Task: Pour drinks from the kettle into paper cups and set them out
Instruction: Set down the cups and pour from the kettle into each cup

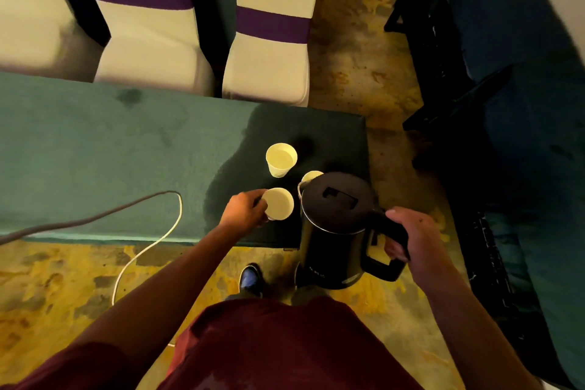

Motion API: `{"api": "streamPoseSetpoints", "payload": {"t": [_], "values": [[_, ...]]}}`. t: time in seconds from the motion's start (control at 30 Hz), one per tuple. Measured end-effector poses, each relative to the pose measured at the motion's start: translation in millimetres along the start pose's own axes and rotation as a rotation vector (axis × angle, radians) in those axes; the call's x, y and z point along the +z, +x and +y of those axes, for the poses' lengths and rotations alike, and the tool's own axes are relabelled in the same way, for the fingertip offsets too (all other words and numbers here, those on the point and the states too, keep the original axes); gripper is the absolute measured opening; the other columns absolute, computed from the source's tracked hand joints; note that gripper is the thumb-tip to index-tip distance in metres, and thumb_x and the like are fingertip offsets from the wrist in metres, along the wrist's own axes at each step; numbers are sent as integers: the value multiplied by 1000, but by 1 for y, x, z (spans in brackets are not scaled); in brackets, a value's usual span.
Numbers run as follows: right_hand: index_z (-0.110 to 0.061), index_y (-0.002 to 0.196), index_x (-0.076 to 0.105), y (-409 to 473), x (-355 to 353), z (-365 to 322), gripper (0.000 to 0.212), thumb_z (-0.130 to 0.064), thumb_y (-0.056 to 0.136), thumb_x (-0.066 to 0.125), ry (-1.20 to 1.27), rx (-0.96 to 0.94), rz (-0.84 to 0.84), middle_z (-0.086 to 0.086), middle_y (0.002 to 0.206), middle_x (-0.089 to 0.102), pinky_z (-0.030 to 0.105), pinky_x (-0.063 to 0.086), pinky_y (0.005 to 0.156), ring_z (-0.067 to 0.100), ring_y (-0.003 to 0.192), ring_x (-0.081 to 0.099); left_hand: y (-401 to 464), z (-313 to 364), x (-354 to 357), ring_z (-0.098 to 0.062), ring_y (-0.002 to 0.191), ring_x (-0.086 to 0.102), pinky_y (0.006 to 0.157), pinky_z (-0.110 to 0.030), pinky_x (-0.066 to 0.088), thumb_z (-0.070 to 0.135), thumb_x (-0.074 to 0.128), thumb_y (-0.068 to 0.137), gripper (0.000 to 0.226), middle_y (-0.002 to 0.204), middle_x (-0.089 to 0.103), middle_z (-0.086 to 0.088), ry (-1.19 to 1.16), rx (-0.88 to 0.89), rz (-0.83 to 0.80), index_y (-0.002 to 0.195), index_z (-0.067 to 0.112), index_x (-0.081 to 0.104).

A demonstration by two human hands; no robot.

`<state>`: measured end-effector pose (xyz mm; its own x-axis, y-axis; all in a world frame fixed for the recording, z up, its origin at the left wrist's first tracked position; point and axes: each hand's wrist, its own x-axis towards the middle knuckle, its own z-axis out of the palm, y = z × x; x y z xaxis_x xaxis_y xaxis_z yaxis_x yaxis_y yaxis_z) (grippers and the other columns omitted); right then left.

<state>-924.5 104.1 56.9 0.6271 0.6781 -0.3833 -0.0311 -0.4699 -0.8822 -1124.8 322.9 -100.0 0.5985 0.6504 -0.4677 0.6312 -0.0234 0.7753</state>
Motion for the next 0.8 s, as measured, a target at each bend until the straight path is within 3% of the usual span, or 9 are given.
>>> {"api": "streamPoseSetpoints", "payload": {"t": [0.1,0.2,0.3,0.4,0.47,0.5,0.57,0.67,0.8], "values": [[10,61,42,15,-21,-9,48,-15,102,43,32,26,-5,3,35,30,30,27,48,18,31,26,3,9,-1,-15,62,69,58,-27,57,13,48,100,34,81,71,-8,-23,-32,36,131,15,62],[-2,56,46,35,-45,-22,45,-23,95,50,-8,2,-10,7,36,30,46,25,47,18,33,26,7,14,0,-17,61,67,61,-31,58,12,48,100,34,79,71,-10,-7,-53,77,131,15,62],[-14,45,52,50,-70,-28,46,-30,88,52,-44,-28,7,10,39,32,50,28,46,18,38,28,13,19,6,-19,60,66,63,-36,58,11,48,100,34,77,71,-13,-19,-77,122,130,14,62],[-8,48,56,67,-92,-25,45,-35,84,52,-53,-50,61,7,38,34,43,28,50,20,38,31,17,23,14,-19,59,66,61,-34,58,9,48,99,35,75,71,-13,-39,-115,161,130,13,63],[14,67,53,83,-102,-21,55,-39,79,55,-4,-61,92,4,37,35,36,27,51,21,34,33,19,25,19,-19,59,66,61,-33,58,9,48,98,35,75,72,-14,-54,-149,190,129,13,63],[16,74,53,92,-109,-18,56,-39,78,56,24,-49,107,-1,36,38,33,28,51,18,32,36,20,28,23,-20,58,67,61,-34,59,9,48,97,36,75,72,-14,-63,-169,206,129,13,63],[8,78,58,106,-113,-12,45,-36,83,60,51,-61,107,-4,36,43,31,31,51,11,32,42,23,30,26,-20,58,67,61,-34,59,9,48,97,35,75,72,-14,-68,-201,225,129,14,64],[10,77,51,125,-111,-8,41,-24,95,65,90,-108,43,-6,40,39,36,25,48,14,35,35,24,33,29,-21,59,68,61,-34,59,10,48,98,35,77,72,-15,-49,-247,246,130,14,63],[-9,72,57,154,-97,-9,30,-24,96,67,118,-87,-8,-6,48,45,27,29,46,10,40,41,23,34,29,-24,63,69,65,-37,60,11,47,99,35,80,73,-19,-50,-307,267,130,14,62]]}}
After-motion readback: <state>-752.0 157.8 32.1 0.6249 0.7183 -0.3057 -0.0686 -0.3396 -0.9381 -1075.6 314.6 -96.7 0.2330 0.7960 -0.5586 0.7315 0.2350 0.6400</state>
